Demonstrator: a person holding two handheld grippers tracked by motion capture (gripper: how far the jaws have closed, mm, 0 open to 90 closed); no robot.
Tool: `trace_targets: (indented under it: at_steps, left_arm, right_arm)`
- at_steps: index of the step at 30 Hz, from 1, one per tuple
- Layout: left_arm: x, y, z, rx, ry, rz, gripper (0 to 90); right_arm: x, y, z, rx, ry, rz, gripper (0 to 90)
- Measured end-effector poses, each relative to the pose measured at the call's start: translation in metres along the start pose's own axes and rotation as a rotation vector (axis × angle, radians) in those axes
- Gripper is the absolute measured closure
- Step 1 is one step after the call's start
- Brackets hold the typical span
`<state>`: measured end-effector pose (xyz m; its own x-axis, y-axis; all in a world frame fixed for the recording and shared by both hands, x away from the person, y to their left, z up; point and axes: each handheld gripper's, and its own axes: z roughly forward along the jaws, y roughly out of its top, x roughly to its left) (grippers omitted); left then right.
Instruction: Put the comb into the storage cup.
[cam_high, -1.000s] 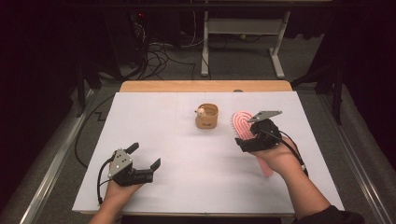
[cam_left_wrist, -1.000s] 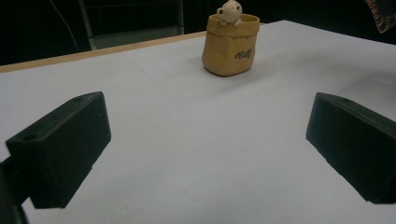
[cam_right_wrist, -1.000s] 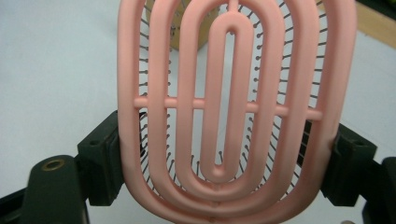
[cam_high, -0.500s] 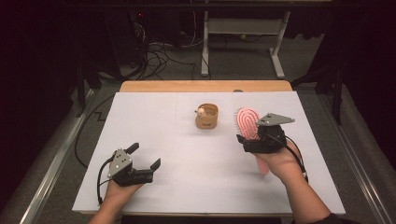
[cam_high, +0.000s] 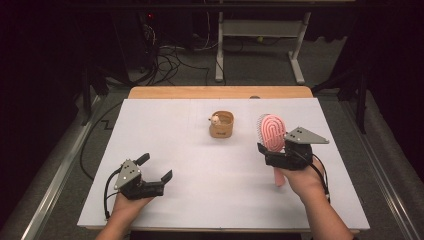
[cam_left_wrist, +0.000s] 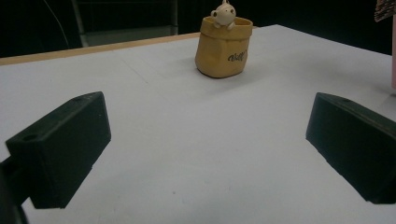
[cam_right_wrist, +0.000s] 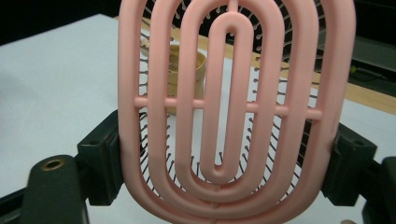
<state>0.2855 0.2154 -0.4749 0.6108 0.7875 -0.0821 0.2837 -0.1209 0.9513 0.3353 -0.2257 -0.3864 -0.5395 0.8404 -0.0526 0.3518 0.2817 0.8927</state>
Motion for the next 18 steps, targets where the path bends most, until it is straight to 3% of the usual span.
trace_targets:
  at_steps: [7, 18]
  left_arm:
    - [0.000, 0.000, 0.000, 0.003, -0.005, -0.006, 1.0]
    - [-0.001, 0.001, -0.002, -0.001, -0.004, -0.013, 1.6]
  right_arm:
    - [0.000, -0.010, -0.007, -0.079, -0.022, 0.015, 20.1]
    - [0.003, -0.019, -0.013, -0.158, -0.029, 0.020, 20.1]
